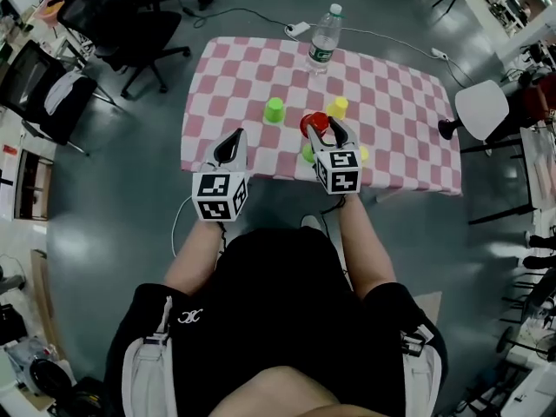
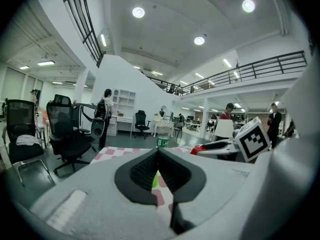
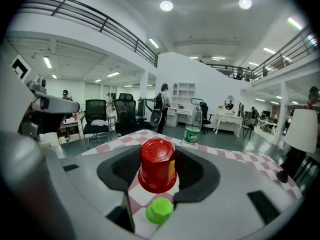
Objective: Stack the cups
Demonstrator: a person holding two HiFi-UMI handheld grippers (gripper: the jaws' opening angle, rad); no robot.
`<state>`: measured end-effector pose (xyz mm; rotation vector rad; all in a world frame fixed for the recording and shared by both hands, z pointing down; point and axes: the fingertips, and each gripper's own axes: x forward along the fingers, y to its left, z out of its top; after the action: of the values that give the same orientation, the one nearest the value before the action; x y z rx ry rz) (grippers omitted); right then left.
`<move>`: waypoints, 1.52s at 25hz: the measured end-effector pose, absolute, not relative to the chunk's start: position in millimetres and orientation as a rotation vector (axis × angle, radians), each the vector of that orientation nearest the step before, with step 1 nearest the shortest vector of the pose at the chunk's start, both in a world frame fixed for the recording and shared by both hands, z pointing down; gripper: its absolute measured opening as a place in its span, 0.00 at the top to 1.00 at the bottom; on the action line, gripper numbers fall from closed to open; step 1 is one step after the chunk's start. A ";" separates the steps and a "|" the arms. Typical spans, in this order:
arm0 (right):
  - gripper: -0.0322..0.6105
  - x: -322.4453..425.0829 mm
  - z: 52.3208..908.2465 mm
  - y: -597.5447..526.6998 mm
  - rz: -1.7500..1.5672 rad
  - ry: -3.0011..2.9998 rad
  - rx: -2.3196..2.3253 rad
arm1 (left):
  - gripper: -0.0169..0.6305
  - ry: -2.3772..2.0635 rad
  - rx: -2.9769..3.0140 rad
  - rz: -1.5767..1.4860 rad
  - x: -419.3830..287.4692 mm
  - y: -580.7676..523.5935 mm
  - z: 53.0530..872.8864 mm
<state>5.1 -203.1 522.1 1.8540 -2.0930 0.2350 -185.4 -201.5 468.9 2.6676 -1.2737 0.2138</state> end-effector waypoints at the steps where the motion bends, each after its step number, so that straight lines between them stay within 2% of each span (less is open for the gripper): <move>1: 0.62 12.2 523.9 -200.1 0.243 -2.078 1.868 | 0.95 -1.265 2.671 0.214 -181.7 -201.3 469.0; 14: 0.62 62.4 553.4 -175.6 0.331 -1.962 1.948 | 0.95 -1.179 2.687 0.258 -151.8 -197.7 482.2; 38: 0.62 66.3 610.9 -168.7 0.436 -1.952 1.908 | 0.95 -1.188 2.671 0.317 -150.0 -195.5 491.6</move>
<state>66.3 -168.7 610.9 1.9081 -1.9519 0.4361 -150.0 -195.5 491.6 2.6714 -1.1876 0.3168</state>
